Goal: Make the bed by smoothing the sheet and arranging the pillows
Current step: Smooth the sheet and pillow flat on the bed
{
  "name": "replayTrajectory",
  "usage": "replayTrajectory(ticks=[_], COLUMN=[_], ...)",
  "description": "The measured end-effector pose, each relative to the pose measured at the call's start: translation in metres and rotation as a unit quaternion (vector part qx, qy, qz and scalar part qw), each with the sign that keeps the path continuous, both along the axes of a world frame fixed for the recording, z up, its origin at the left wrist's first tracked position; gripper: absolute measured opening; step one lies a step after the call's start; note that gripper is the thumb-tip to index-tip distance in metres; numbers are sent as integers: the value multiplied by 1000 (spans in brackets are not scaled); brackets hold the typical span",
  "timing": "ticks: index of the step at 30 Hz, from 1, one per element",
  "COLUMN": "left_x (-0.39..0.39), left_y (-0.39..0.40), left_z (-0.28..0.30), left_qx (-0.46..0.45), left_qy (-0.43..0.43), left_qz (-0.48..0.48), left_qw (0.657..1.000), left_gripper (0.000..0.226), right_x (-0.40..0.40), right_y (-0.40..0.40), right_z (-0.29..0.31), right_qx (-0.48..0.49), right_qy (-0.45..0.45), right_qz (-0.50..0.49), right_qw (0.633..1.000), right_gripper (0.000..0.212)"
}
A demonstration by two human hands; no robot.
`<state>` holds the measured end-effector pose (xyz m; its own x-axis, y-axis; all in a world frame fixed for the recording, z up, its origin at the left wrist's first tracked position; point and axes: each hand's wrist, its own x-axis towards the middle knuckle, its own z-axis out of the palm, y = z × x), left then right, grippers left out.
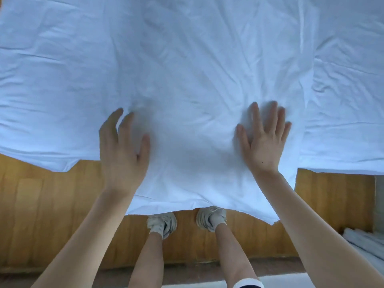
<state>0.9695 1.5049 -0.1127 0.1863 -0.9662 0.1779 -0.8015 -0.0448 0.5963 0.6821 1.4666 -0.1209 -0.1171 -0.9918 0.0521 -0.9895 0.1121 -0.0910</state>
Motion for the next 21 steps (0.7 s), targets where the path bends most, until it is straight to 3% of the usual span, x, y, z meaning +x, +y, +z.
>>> replayTrajectory(ticks=[4,6,8,11,15,18,19,21], left_x=[-31,-39,-37,-21,-15,-12,-12,-21], left_y=[-77,-88,-87,-86,-90,-87,-85,-81], left_z=[5,-3,-16,-26,-21,-10,-5,9], left_qx=[45,147,263,345,379,393,387,358], left_qy=[-42,1,50,119,120,138,162,226], left_qz=[-39,9,95,189,176,168,170,175], left_qw=[997,989,959,911,901,894,892,889], left_gripper=[60,75,88,98,98,104,102,75], right_x=[-29,-47,-60,-67,-79,-82,-80,-74], right_y=[-33,-40,-40,-35,-37,-33,-33,-32], right_z=[9,10,8,-1,-3,1,3,8], right_qx=[34,88,160,208,224,233,225,189], right_qy=[-56,-156,-247,-271,-307,-313,-313,-317], right_qz=[-146,-257,-337,-354,-367,-369,-365,-351], right_qw=[987,950,894,871,849,844,847,861], right_gripper=[83,96,101,105,110,92,86,79])
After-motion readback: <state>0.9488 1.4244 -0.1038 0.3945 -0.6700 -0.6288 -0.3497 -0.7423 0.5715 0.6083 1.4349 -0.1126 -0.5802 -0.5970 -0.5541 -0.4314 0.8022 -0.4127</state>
